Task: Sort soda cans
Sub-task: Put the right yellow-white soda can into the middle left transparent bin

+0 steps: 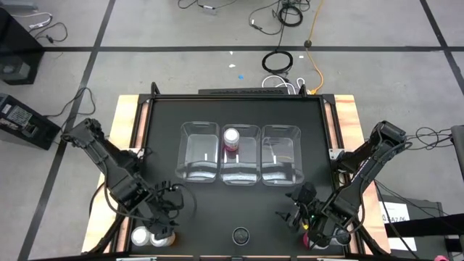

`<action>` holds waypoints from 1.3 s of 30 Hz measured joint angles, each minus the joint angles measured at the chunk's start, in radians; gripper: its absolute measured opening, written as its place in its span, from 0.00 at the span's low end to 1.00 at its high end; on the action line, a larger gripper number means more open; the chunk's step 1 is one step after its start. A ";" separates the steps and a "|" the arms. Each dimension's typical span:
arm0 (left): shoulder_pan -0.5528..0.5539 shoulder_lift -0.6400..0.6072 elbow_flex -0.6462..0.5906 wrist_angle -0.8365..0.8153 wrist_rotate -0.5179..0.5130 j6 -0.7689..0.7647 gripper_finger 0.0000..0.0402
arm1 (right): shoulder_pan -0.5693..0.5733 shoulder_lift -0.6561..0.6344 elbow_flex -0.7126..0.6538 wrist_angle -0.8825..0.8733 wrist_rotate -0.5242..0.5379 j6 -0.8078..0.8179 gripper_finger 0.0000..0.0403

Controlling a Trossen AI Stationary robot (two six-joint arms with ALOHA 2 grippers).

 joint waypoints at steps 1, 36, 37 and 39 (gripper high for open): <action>-0.010 0.002 -0.004 0.005 0.000 0.004 0.89 | 0.000 0.000 0.000 0.005 0.000 0.000 0.99; -0.152 0.196 -0.047 0.051 0.145 -0.069 0.89 | 0.000 0.000 0.000 0.010 0.000 -0.087 0.99; -0.161 0.196 -0.047 0.051 0.135 -0.088 0.89 | 0.000 0.000 0.000 0.009 0.000 -0.087 0.99; -0.179 0.196 -0.047 0.053 0.116 -0.105 0.89 | 0.000 0.000 0.000 0.008 0.000 -0.087 0.99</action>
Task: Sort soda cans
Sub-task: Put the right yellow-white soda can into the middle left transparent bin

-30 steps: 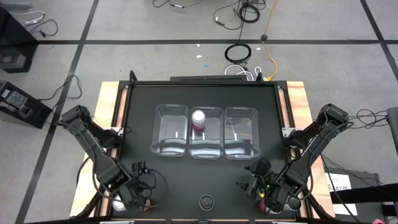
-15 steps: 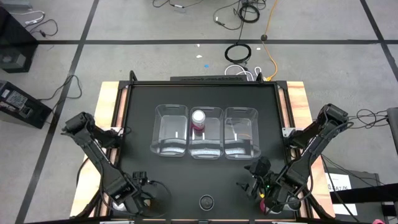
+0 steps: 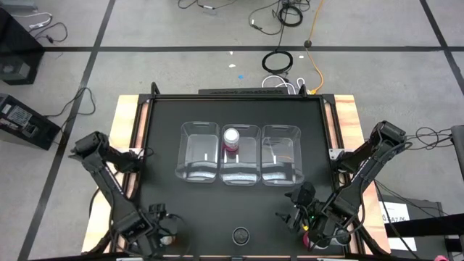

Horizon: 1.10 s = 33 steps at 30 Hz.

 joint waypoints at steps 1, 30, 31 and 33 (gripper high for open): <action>-0.009 0.000 0.000 0.001 -0.008 -0.007 0.89 | 0.000 0.000 0.000 0.000 0.000 0.000 0.99; -0.085 0.000 -0.086 0.070 -0.062 -0.010 0.89 | 0.000 0.000 0.000 0.051 0.000 0.039 0.99; -0.085 0.000 -0.087 0.070 -0.062 -0.001 0.89 | 0.000 0.000 0.000 0.051 0.000 0.039 0.99; -0.085 0.000 -0.087 0.070 -0.060 0.001 0.89 | 0.000 0.000 0.000 0.051 0.000 0.039 0.99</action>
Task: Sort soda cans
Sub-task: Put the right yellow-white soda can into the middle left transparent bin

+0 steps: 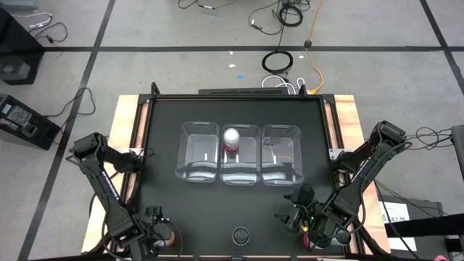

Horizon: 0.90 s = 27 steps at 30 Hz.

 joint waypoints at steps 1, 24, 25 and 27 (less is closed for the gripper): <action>0.000 0.000 0.000 0.000 0.000 0.001 0.88 | 0.000 0.000 0.000 0.000 0.000 0.000 0.99; 0.100 -0.014 0.005 -0.001 0.012 0.000 0.78 | 0.000 0.000 0.000 0.001 0.000 -0.058 0.99; 0.110 -0.014 0.006 0.001 0.012 0.000 0.78 | 0.000 0.000 0.000 0.001 0.000 -0.064 0.99; 0.133 -0.015 0.006 0.001 0.015 0.000 0.78 | 0.000 0.000 0.000 0.002 0.000 -0.084 0.99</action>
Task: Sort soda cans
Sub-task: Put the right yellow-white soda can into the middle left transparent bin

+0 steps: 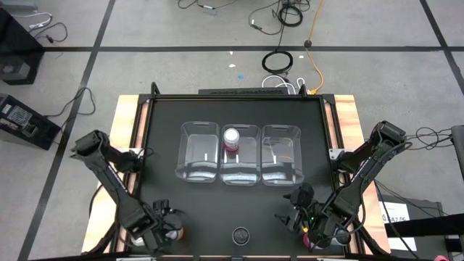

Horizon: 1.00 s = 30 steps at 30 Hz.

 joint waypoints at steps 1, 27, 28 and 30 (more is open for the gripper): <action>0.011 0.000 0.000 -0.004 0.003 0.000 0.78 | 0.000 0.000 0.000 0.000 0.000 -0.010 0.99; 0.421 -0.102 0.265 -0.142 -0.006 0.205 0.79 | 0.000 0.000 0.000 -0.003 -0.005 -0.194 0.99; 0.439 -0.105 0.287 -0.173 -0.014 0.225 0.79 | 0.000 0.000 0.000 -0.003 -0.005 -0.194 0.99; 0.478 -0.110 0.328 -0.249 -0.036 0.269 0.79 | 0.000 0.000 0.000 -0.002 -0.005 -0.192 0.99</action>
